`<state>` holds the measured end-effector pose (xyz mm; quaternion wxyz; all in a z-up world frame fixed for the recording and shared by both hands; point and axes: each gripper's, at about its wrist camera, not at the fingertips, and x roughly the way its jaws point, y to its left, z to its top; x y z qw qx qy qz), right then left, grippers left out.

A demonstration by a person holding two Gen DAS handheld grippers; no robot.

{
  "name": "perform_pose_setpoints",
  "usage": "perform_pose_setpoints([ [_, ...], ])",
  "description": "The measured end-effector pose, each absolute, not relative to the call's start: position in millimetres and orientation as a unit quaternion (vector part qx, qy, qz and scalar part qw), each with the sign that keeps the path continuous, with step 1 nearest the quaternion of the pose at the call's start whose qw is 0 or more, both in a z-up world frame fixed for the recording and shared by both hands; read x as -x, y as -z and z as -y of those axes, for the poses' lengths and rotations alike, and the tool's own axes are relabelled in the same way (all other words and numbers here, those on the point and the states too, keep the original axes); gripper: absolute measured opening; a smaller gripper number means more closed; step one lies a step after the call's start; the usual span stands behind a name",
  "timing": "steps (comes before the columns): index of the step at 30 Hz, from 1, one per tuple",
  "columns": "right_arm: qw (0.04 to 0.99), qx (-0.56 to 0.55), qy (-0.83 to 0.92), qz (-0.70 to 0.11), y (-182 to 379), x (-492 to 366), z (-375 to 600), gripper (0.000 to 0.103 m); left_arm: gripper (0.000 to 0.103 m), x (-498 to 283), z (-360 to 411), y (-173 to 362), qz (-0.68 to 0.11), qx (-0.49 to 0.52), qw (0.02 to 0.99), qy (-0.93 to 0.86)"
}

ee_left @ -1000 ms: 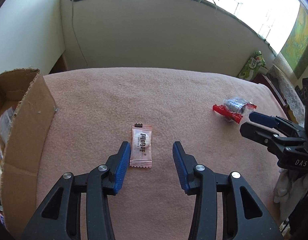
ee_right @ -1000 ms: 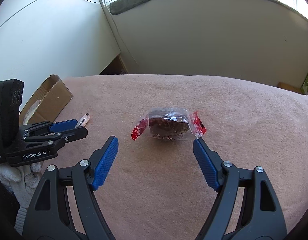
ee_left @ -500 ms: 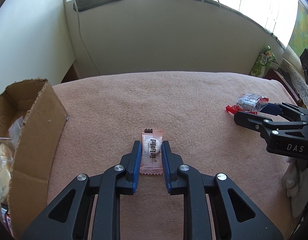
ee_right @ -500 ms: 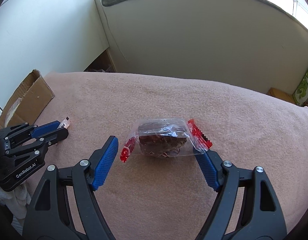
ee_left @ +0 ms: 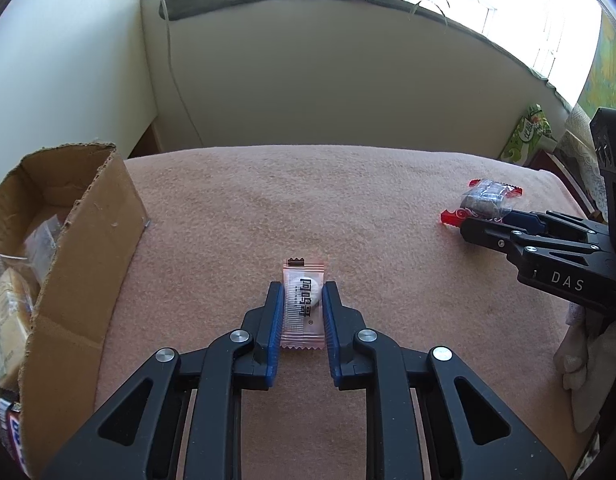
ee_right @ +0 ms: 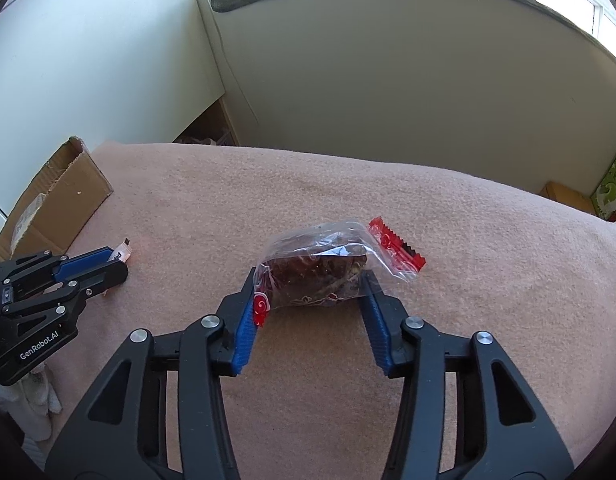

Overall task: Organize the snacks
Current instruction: 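Carry the pink candy and clear bag with both grippers over the box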

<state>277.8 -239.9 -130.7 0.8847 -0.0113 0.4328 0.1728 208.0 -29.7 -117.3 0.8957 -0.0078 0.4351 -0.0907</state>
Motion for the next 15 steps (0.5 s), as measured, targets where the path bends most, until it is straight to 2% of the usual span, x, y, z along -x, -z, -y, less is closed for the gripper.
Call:
perform_pose_setpoints([
  [15, 0.898, -0.01, -0.198, -0.392, 93, -236, 243, 0.049, 0.017, -158, -1, 83, -0.389, 0.027, 0.917, 0.088],
])
